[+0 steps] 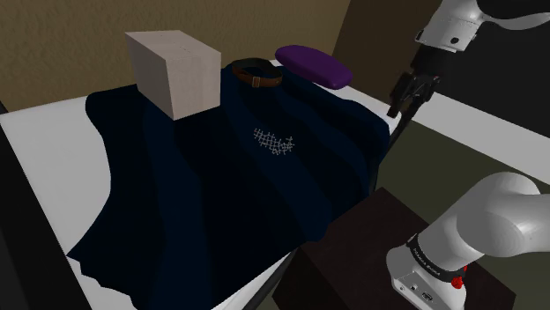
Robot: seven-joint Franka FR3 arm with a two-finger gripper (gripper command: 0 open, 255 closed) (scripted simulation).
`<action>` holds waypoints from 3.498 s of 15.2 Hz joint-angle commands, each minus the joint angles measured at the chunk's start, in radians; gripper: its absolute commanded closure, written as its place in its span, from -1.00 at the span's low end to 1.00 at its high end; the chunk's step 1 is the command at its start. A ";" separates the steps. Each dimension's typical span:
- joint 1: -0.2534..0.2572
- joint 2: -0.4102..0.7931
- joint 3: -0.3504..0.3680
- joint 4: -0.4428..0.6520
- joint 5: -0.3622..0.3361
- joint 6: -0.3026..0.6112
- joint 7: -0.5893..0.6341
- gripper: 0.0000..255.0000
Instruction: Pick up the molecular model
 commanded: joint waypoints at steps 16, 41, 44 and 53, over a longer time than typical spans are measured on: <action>-0.026 0.441 0.196 -0.035 0.013 0.548 0.311 -1.00; -0.031 1.148 0.218 0.292 -0.300 0.940 0.776 -1.00; -0.033 1.148 0.218 0.292 -0.300 0.941 0.774 1.00; -0.034 1.128 0.222 0.294 -0.292 0.918 0.769 1.00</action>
